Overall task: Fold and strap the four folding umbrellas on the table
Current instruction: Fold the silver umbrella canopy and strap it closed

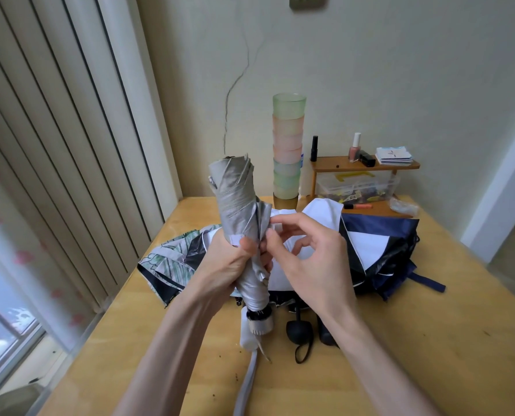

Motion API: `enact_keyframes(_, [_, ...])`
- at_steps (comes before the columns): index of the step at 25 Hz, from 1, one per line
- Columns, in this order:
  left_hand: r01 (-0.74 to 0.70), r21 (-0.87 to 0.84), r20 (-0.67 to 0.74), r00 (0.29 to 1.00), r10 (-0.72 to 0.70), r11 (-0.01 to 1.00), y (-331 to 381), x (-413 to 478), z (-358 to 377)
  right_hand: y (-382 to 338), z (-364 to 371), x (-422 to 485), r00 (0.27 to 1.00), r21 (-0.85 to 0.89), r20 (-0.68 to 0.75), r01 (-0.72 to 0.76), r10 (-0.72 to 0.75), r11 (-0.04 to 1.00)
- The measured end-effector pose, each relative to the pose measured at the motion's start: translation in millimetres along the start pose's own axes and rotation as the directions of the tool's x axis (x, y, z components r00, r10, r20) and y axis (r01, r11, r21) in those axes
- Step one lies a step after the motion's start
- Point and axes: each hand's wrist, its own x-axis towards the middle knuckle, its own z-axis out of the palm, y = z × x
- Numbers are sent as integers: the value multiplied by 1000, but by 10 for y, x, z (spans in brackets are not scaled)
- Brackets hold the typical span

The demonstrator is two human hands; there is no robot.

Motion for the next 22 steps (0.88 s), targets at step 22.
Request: enact_keyframes(22, [-6,-112,-140,990,-10,994,56,9,-28,-90,-68,25,991,257,74,-130,115,958])
